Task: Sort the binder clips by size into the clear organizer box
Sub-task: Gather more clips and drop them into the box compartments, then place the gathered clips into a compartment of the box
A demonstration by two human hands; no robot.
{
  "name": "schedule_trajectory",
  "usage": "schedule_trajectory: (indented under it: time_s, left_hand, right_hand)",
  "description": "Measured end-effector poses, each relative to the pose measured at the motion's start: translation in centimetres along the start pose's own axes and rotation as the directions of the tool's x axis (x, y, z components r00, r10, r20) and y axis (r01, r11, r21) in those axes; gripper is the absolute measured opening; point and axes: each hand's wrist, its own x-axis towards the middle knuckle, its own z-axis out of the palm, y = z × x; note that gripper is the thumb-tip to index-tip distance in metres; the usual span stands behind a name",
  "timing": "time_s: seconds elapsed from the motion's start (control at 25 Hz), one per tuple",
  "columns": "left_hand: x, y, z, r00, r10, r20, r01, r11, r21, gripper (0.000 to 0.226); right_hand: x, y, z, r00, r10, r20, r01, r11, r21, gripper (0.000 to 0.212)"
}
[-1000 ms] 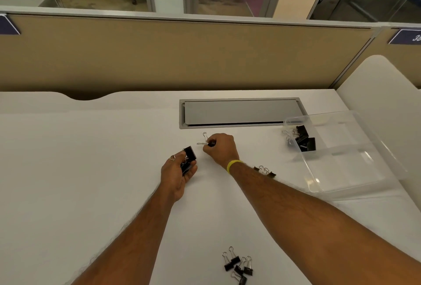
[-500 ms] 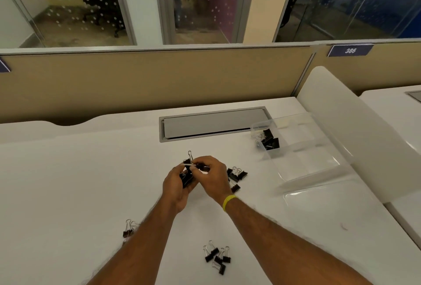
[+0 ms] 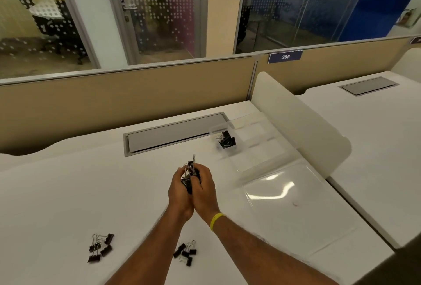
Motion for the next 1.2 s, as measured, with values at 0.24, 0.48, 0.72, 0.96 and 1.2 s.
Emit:
schedule_trajectory:
  time_s: [0.24, 0.48, 0.72, 0.96, 1.2]
  left_hand:
    - [-0.7, -4.0, 5.1, 1.000, 0.015, 0.012, -0.015, 1.000, 0.006, 0.050]
    - [1.6, -7.0, 9.5, 0.999, 0.038, 0.003, -0.038, 0.985, 0.167, 0.040]
    - [5.6, -8.7, 15.3, 0.998, 0.049, 0.033, -0.055, 0.966, 0.254, 0.035]
    - [11.8, -7.7, 21.6, 0.996, -0.018, 0.086, -0.005, 0.966, 0.259, 0.038]
    - [18.3, -7.0, 24.3, 0.998, -0.025, 0.063, 0.007, 0.965, 0.261, 0.058]
  right_hand:
    - [0.6, 0.1, -5.1, 0.974, 0.213, -0.082, -0.180, 0.938, 0.296, 0.026]
    - [3.7, 0.5, -9.6, 0.944, 0.248, -0.216, -0.176, 0.936, 0.306, 0.018]
    - [9.8, 1.5, -14.0, 0.926, 0.261, -0.272, -0.187, 0.945, 0.269, 0.028]
    - [19.0, 1.7, -16.8, 0.923, 0.310, -0.229, -0.259, 0.939, 0.228, 0.032]
    - [26.2, 2.8, -18.5, 0.908, 0.405, -0.106, -0.375, 0.900, 0.220, 0.032]
